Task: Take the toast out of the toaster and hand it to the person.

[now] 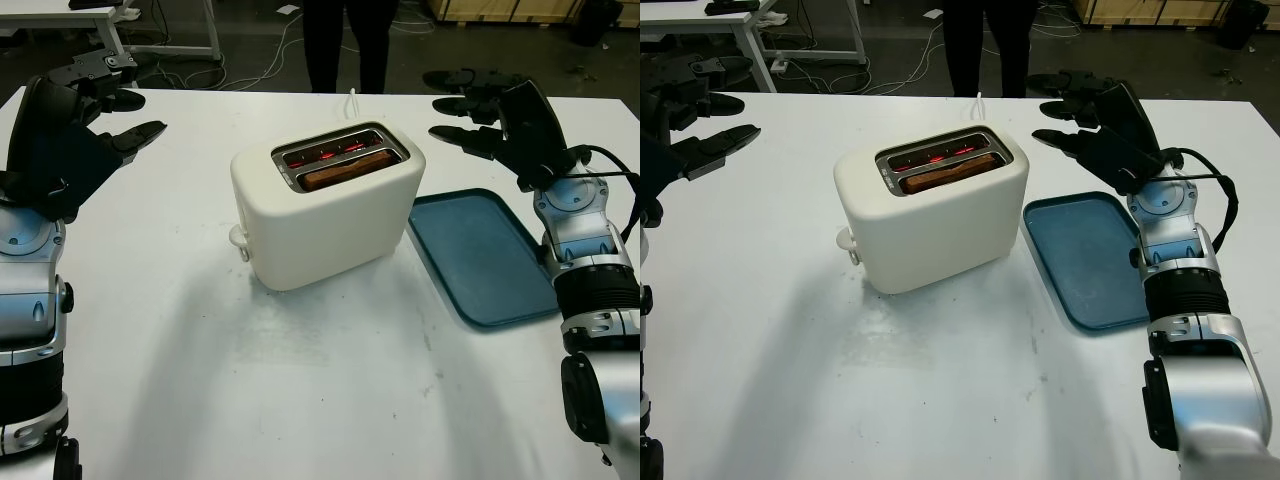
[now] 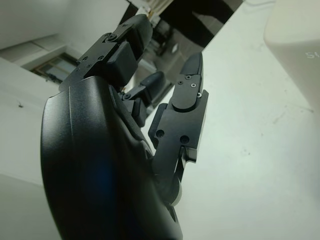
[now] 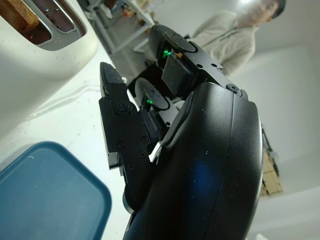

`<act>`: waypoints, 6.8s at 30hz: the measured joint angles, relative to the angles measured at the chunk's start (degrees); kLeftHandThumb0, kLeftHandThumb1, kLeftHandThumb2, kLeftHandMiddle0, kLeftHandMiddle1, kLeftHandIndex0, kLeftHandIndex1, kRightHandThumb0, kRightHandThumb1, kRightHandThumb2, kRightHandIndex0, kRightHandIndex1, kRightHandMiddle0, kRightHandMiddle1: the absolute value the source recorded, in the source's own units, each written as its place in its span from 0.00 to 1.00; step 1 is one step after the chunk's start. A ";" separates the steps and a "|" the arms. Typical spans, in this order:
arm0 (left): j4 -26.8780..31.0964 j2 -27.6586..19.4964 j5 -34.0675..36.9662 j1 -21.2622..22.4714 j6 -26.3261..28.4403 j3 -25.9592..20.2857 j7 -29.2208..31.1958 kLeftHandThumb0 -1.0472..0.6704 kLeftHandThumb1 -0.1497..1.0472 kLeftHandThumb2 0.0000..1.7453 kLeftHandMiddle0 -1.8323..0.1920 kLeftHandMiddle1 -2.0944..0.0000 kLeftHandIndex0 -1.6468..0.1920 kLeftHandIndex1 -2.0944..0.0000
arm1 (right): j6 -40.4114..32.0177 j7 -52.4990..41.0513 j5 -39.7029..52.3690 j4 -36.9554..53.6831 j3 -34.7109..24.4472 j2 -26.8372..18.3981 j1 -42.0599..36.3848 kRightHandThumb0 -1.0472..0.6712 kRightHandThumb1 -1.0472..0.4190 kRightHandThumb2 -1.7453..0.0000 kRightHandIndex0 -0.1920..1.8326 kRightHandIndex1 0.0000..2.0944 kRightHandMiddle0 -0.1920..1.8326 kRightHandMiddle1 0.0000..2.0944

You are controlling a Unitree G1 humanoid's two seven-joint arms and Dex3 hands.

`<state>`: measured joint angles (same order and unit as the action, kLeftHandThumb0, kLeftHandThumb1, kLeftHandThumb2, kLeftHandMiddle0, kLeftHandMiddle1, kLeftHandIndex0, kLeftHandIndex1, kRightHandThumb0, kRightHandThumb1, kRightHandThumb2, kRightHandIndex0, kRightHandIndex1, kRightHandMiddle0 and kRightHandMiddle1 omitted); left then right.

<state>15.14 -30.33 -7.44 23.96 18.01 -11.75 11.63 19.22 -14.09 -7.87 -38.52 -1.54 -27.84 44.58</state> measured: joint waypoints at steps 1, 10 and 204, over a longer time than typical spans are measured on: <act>0.00 0.00 0.01 -0.03 0.00 0.00 0.01 0.53 0.87 0.02 0.74 0.58 0.56 0.92 | 0.01 0.00 0.00 0.00 0.00 0.00 0.00 0.51 0.11 1.00 0.46 0.03 0.44 0.00; 0.32 0.00 0.17 -0.27 0.05 0.14 0.14 0.53 0.88 0.01 0.74 0.58 0.56 0.92 | -0.01 0.00 0.06 0.48 -0.08 0.00 0.00 0.49 0.11 1.00 0.46 0.02 0.43 0.00; 0.00 0.37 0.21 0.39 -2.12 1.49 0.38 0.51 0.89 0.03 0.79 0.50 0.69 0.71 | -2.16 0.59 -0.08 10.26 -2.24 -1.71 -3.53 0.55 0.12 1.00 0.50 0.01 0.46 0.00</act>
<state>15.14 -29.96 -7.23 24.35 15.89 -10.26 12.01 17.05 -13.50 -7.94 -28.26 -3.78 -29.55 41.04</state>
